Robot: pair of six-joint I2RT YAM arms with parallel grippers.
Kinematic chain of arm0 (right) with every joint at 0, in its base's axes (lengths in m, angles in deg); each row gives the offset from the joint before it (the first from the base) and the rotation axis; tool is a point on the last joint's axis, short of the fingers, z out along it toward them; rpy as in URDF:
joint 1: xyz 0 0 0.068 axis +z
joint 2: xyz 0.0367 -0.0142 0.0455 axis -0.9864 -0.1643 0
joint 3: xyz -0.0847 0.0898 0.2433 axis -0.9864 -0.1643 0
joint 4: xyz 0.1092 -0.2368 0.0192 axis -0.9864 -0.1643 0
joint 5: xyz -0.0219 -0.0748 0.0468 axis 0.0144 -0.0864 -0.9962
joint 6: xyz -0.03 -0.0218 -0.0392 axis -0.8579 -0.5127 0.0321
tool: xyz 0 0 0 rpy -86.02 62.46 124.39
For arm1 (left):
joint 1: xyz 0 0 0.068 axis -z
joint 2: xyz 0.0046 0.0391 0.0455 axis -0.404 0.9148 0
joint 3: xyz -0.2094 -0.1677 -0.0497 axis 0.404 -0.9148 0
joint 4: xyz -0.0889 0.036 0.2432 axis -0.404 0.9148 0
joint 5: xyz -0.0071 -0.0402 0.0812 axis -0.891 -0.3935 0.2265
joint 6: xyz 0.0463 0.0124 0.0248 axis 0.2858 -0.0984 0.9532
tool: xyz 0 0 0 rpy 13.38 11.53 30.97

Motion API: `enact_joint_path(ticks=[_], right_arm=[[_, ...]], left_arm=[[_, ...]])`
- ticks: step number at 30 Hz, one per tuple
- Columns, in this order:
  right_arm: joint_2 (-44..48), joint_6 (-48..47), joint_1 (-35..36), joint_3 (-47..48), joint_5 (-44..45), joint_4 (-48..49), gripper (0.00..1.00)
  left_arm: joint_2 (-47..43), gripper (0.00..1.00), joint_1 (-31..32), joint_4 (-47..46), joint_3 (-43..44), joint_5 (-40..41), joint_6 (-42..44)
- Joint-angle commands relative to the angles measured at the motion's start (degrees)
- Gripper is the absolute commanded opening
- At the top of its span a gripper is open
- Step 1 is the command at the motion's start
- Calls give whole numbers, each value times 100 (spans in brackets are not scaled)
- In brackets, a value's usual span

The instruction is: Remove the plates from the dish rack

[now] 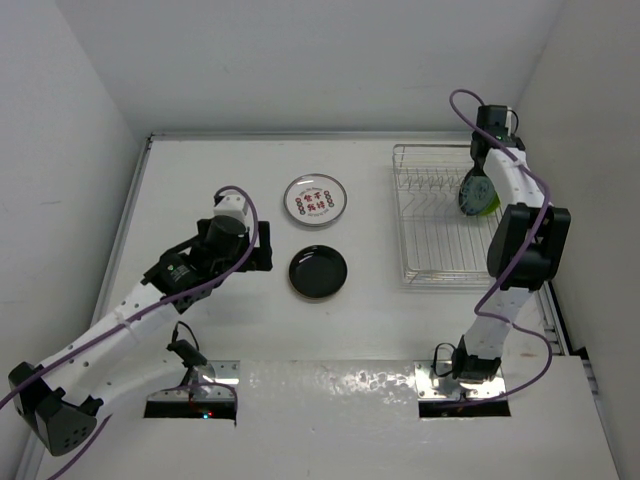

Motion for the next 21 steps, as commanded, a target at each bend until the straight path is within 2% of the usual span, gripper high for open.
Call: enact_joint_path(ticks=[1, 10, 15, 21], right_arm=[[84, -76, -14, 61, -122, 202, 39], [585, -76, -14, -950, -255, 1089, 37], [621, -102, -14, -1152, -123, 1319, 36], [743, -102, -14, -1459, -158, 1679, 28]], left_arm=[[-104, 100, -3, -161, -6, -25, 69], [-112, 100, -3, -170, -15, -68, 86], [-130, 100, -3, -188, -15, -95, 95], [-130, 100, -3, -196, -24, -130, 104]])
